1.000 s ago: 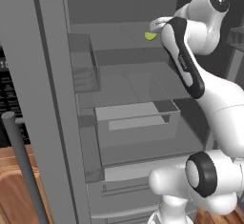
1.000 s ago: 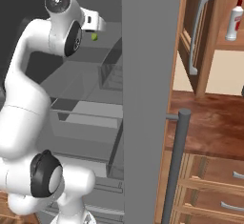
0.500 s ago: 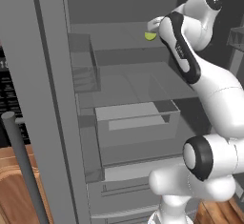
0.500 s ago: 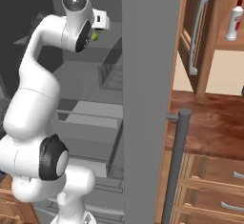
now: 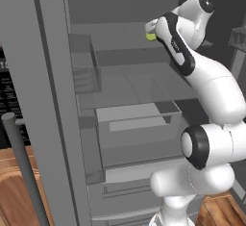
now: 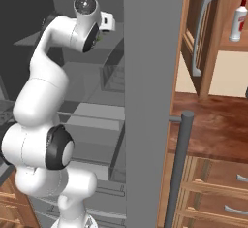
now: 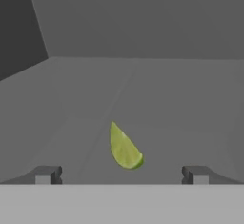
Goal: There is a bowl on the dining counter. Grab a lemon wedge from the fridge and place it in the bowl. Then get the liquor bottle and glass cup from the cabinet and place them next to the bowl.
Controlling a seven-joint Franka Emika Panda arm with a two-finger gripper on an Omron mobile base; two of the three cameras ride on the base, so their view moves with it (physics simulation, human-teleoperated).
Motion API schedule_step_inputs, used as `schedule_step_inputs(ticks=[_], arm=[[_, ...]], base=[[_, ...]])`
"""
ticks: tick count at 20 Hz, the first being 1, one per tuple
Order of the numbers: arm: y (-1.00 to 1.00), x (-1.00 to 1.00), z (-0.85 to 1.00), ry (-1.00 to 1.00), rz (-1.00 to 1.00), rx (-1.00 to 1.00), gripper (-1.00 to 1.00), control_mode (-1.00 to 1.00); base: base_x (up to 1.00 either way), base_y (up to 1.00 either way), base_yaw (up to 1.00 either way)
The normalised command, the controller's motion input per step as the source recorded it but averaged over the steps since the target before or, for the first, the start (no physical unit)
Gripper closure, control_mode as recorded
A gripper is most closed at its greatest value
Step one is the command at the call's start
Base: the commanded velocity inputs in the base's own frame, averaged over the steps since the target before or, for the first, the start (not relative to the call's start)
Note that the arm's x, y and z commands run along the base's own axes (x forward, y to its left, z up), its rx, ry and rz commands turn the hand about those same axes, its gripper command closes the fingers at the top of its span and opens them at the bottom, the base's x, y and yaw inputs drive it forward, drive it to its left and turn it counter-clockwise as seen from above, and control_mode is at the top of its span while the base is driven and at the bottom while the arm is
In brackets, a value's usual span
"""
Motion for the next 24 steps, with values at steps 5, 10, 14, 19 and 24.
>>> schedule_step_inputs(ticks=[5, 10, 14, 19, 24], arm=[[0.00, 0.32, -0.14, 0.00, 0.00, 0.00, -1.00, -1.00], [0.00, 0.07, -0.08, 0.00, 0.01, 0.00, -1.00, -1.00], [0.00, 0.00, -0.12, 0.00, 0.02, 0.00, -1.00, -1.00], [0.00, 0.15, -0.07, 0.01, 0.02, 0.00, -1.00, -1.00], [0.00, 0.37, 0.00, 0.00, 0.01, 0.00, -1.00, -1.00]], base=[[0.00, 0.00, 0.00], [0.00, 0.00, 0.00], [0.00, 0.00, 0.00], [0.00, 0.00, 0.00], [0.00, 0.00, 0.00]])
